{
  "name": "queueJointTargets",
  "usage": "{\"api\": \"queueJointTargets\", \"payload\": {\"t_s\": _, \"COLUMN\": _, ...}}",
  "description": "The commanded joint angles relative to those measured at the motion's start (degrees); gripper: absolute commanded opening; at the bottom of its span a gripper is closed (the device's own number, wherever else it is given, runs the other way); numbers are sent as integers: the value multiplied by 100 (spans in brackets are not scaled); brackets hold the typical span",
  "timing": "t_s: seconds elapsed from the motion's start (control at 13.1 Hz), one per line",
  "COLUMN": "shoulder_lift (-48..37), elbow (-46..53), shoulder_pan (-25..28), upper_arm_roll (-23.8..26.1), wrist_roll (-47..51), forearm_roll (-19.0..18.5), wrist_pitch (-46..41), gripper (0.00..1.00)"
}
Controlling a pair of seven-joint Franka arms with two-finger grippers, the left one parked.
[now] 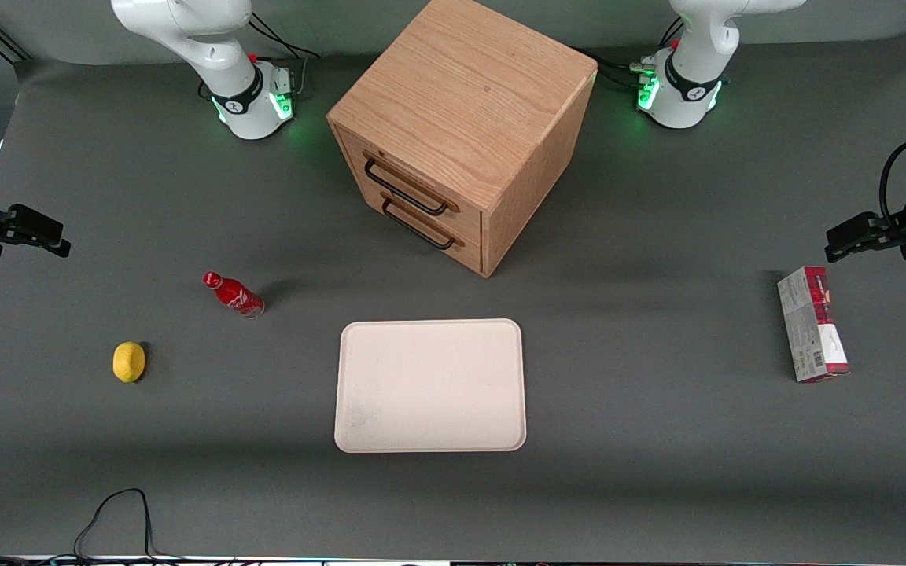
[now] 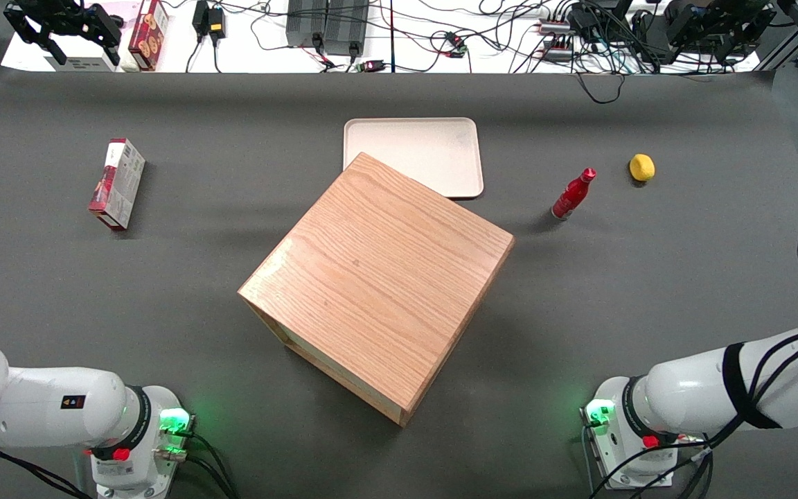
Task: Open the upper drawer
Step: 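Move the right gripper toward the upper drawer's black handle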
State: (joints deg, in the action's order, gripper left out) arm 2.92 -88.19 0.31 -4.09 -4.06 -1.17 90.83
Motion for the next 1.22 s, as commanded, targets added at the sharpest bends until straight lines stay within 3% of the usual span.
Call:
{"api": "queueJointTargets", "payload": {"t_s": 0.0, "shoulder_lift": -11, "elbow": 65, "shoulder_pan": -5, "upper_arm_roll": 5, "wrist_roll": 37, "forearm_roll": 12, "wrist_pitch": -118, "gripper": 100}}
{"api": "queueJointTargets", "payload": {"t_s": 0.46, "shoulder_lift": 86, "elbow": 135, "shoulder_pan": 327, "upper_arm_roll": 312, "wrist_roll": 28, "forearm_roll": 258, "wrist_pitch": -101, "gripper": 100}}
{"api": "queueJointTargets", "payload": {"t_s": 0.84, "shoulder_lift": 341, "elbow": 390, "shoulder_pan": 1688, "upper_arm_roll": 365, "wrist_roll": -77, "forearm_roll": 284, "wrist_pitch": -57, "gripper": 100}}
{"api": "queueJointTargets", "payload": {"t_s": 1.15, "shoulder_lift": 604, "elbow": 372, "shoulder_pan": 2814, "upper_arm_roll": 365, "wrist_roll": -1374, "forearm_roll": 284, "wrist_pitch": -110, "gripper": 100}}
